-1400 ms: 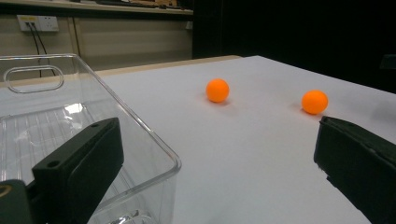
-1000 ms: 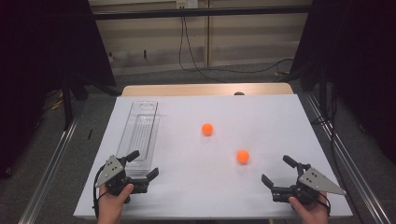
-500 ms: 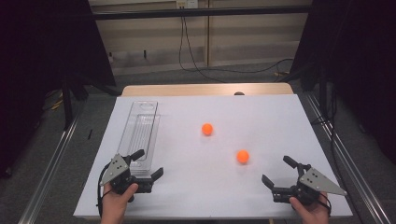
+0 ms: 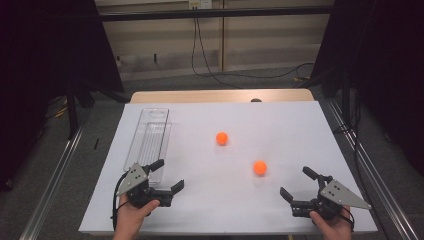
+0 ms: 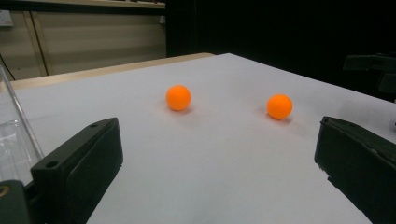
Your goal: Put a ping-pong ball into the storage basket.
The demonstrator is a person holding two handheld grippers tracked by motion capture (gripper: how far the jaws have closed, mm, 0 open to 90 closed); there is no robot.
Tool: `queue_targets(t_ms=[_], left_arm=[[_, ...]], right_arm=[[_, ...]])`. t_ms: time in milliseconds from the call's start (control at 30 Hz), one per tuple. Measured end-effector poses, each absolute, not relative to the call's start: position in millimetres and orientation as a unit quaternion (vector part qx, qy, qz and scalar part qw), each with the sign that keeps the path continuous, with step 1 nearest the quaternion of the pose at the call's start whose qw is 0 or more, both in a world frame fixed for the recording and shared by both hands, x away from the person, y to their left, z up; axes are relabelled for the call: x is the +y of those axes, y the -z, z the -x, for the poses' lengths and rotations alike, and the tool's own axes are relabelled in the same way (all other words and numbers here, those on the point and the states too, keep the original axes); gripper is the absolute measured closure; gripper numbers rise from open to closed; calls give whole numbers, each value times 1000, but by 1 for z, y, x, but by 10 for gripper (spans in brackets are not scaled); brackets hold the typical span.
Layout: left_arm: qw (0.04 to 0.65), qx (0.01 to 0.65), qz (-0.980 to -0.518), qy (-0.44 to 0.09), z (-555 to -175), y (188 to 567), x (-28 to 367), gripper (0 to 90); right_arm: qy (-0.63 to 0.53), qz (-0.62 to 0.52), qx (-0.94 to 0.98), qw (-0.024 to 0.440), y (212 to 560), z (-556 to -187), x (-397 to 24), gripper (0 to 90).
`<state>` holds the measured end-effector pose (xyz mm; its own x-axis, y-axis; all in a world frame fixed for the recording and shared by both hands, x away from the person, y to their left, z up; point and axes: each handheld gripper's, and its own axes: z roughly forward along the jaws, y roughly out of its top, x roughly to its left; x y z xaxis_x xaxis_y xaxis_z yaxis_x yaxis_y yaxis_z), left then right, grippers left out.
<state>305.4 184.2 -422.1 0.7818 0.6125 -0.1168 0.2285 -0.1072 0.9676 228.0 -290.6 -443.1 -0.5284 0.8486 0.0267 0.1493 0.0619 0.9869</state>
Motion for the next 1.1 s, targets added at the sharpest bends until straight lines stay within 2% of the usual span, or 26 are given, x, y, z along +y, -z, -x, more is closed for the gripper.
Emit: queue_targets(t_ms=[167,1100], left_arm=[[596,301,-730,-147,-308,425,180,22],[583,274,-753,-138,-315,423,151,22]], right_arm=[[-571,-377,662,306,443,-228,-291,4],[-573,-374,662,306,442,-228,-291,4]])
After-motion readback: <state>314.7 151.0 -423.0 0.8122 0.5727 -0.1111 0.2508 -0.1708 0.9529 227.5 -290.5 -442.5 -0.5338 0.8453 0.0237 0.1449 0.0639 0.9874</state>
